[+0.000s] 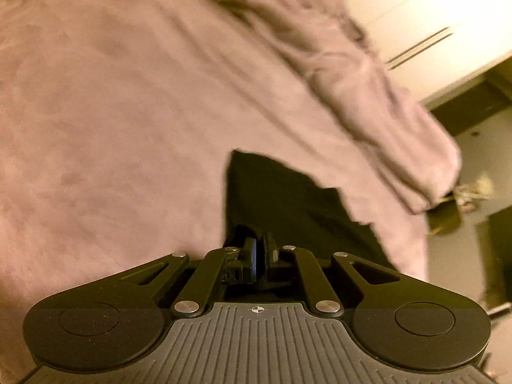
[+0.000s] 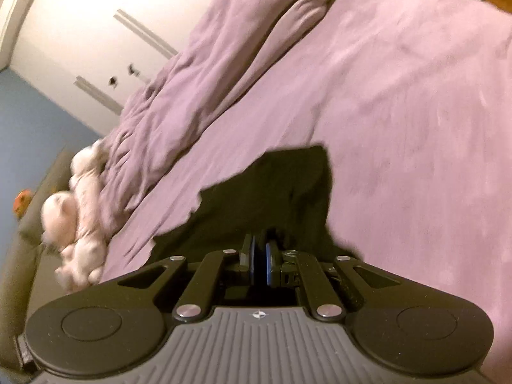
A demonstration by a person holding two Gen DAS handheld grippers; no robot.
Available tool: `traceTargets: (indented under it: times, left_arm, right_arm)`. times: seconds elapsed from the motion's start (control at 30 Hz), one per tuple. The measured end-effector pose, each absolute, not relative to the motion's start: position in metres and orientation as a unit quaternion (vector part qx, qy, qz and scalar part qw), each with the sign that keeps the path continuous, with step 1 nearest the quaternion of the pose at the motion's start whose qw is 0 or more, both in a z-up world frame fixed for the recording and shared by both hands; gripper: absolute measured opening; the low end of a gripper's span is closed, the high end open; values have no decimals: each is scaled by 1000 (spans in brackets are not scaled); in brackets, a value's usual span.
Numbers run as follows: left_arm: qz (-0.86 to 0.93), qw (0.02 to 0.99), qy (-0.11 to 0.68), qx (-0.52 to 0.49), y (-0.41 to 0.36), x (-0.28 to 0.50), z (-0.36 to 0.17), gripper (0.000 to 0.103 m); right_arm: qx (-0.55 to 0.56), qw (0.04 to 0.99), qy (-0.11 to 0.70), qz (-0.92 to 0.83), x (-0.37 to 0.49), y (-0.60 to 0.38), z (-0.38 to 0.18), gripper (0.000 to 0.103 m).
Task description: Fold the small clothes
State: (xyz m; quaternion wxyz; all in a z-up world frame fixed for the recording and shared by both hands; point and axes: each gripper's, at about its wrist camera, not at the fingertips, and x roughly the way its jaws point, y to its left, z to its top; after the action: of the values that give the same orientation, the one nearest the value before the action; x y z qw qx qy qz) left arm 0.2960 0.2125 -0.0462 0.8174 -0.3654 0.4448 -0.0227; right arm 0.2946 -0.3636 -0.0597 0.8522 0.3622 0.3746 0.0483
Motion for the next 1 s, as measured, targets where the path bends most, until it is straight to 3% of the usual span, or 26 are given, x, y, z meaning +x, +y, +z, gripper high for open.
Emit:
traceTargets:
  times: [0.07, 0.1, 0.17, 0.27, 0.37, 0.53, 0.6, 0.83, 0.93, 1.0]
  left_arm:
    - [-18, 820, 450, -354, 212, 297, -53, 13]
    - [-16, 823, 449, -347, 211, 296, -54, 24]
    - [-25, 835, 441, -329, 212, 290, -54, 40]
    - [-47, 849, 426, -309, 219, 285, -52, 47]
    - [-62, 851, 399, -336, 232, 272, -53, 61]
    - [-77, 857, 402, -313, 227, 280, -58, 64]
    - [-77, 856, 413, -302, 221, 286, -63, 73]
    - [-68, 842, 433, -315, 212, 308, -85, 69]
    - [-83, 834, 433, -332, 210, 312, -86, 49]
    - [-86, 838, 433, -322, 206, 312, -85, 29]
  right_arm:
    - [349, 860, 372, 25, 302, -368, -61, 20]
    - [336, 868, 364, 21, 302, -371, -59, 27]
    - [317, 885, 339, 25, 293, -379, -55, 55]
    - [268, 900, 339, 61, 287, -380, -54, 58]
    - [218, 902, 363, 82, 289, -371, -59, 58]
    - [164, 907, 376, 94, 297, -352, -62, 61]
    - [152, 908, 379, 95, 301, -345, -63, 64]
    - [139, 904, 395, 91, 319, -331, -73, 67]
    - [137, 905, 393, 88, 320, -331, -75, 60]
    - [135, 907, 391, 84, 320, -330, -76, 51]
